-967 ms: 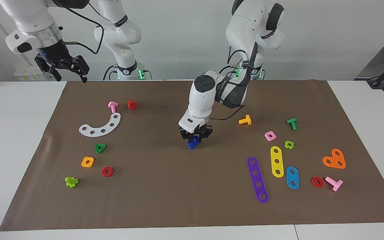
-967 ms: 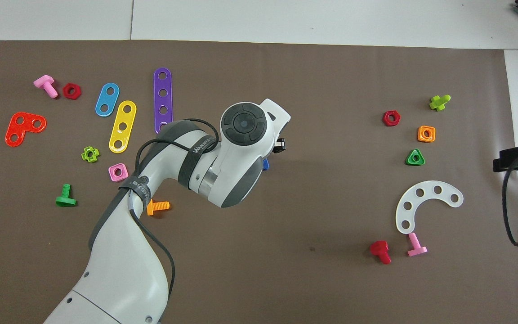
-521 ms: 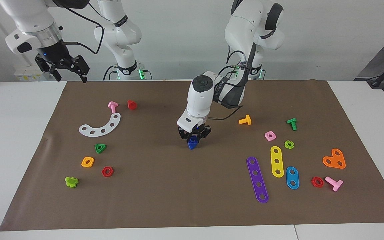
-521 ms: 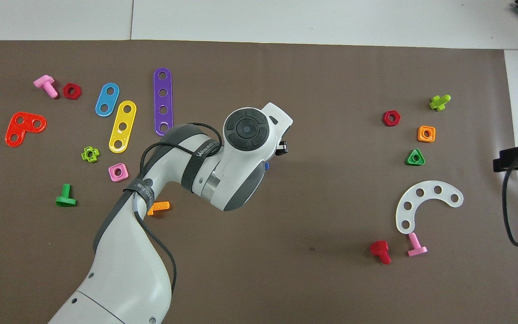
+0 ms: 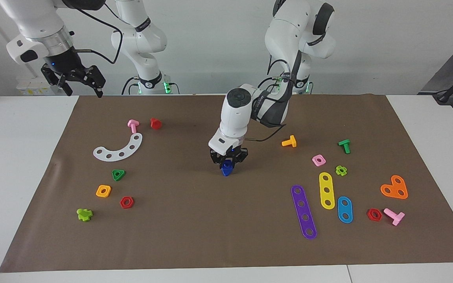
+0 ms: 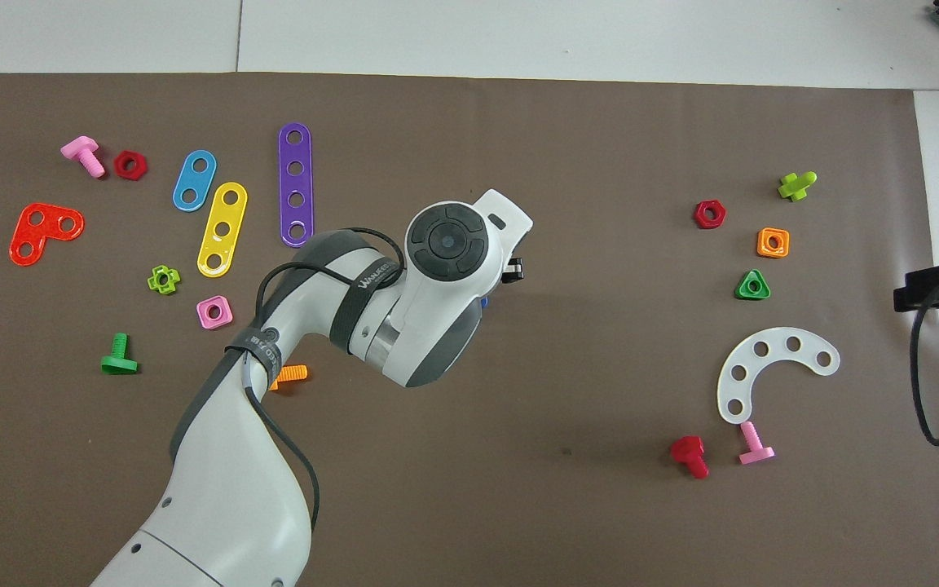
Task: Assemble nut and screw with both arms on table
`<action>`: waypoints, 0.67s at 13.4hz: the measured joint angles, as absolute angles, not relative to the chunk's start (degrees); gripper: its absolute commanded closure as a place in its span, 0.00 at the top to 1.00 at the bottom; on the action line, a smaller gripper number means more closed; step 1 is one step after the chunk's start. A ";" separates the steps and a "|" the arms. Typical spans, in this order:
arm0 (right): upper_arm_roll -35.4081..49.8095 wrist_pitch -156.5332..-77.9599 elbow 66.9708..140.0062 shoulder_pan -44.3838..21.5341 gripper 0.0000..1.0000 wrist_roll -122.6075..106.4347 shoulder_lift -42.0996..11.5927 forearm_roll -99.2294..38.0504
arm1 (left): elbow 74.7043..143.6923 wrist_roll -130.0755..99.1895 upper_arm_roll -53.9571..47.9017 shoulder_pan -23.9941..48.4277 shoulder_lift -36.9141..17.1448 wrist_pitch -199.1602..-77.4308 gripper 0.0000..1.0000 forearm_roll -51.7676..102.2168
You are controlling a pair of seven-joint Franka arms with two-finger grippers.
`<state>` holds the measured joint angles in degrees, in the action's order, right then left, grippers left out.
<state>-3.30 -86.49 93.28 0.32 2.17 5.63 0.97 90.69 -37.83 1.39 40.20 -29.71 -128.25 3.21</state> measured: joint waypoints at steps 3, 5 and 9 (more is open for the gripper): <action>-3.30 -86.49 93.28 0.32 1.00 2.17 5.63 0.97 | 91.94 -37.83 1.40 40.20 -29.02 -129.03 0.00 3.22; -3.30 -86.49 93.28 0.32 1.00 2.17 5.63 0.97 | 92.06 -37.83 1.40 40.25 -28.94 -129.00 0.00 3.22; -3.30 -86.49 93.28 0.32 1.00 2.17 5.63 0.97 | 92.04 -37.83 1.40 40.41 -28.95 -128.73 0.00 3.21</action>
<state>-3.30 -86.49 93.28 0.32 2.17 5.63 0.97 92.04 -37.83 1.40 40.41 -28.95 -128.73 3.21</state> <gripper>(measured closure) 0.000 0.537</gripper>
